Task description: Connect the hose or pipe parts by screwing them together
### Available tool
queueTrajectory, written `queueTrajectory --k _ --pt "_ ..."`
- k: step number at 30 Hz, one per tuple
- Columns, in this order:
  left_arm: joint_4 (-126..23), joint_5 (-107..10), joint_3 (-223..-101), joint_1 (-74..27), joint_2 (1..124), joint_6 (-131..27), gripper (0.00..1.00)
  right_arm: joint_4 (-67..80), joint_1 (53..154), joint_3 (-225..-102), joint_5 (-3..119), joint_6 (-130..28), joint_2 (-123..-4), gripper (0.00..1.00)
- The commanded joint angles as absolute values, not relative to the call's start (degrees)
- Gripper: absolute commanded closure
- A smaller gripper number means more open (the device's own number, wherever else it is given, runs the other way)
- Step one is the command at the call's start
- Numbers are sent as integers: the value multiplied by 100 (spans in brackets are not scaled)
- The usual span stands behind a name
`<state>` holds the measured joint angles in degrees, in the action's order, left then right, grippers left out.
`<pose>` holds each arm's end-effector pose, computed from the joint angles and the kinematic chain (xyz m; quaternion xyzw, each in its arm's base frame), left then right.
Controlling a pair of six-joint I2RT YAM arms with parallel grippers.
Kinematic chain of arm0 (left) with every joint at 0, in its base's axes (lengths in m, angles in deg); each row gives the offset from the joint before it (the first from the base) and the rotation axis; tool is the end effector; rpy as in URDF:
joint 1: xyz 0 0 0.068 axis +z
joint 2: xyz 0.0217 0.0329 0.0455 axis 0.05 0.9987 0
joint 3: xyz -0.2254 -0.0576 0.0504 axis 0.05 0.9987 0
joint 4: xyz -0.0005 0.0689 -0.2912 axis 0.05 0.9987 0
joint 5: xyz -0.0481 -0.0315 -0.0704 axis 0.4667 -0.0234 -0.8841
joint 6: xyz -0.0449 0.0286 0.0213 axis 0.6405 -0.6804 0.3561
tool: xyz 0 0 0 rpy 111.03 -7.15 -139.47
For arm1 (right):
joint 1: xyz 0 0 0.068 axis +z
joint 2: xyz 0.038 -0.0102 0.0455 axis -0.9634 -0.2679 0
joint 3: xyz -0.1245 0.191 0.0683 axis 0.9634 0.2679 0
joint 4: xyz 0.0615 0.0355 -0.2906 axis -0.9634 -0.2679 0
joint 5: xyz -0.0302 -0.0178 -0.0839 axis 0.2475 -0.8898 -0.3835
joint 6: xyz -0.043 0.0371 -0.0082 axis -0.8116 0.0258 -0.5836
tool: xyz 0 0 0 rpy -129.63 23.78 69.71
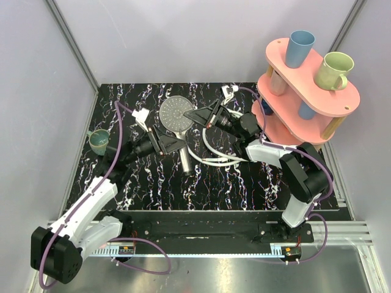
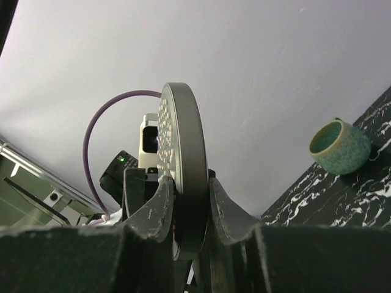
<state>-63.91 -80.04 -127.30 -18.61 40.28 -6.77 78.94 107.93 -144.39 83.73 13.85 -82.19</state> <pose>0.2501 -0.1262 0.2744 0.0231 0.7125 -0.6031 0.3579 0.3230 0.2401 0.2387 -0.0694 0.5426 0.7432 0.3854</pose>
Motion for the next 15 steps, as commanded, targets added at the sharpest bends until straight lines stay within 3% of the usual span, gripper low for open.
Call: queueTrajectory --k 1,15 --pt "-7311 -7973 -12531 -1893 3724 -255 46 9023 10847 -14435 8095 1595 -8283 100" --pt "-7135 -7824 -12689 -2148 4110 -334 45 9331 10856 -14321 7753 1806 -8617 100"
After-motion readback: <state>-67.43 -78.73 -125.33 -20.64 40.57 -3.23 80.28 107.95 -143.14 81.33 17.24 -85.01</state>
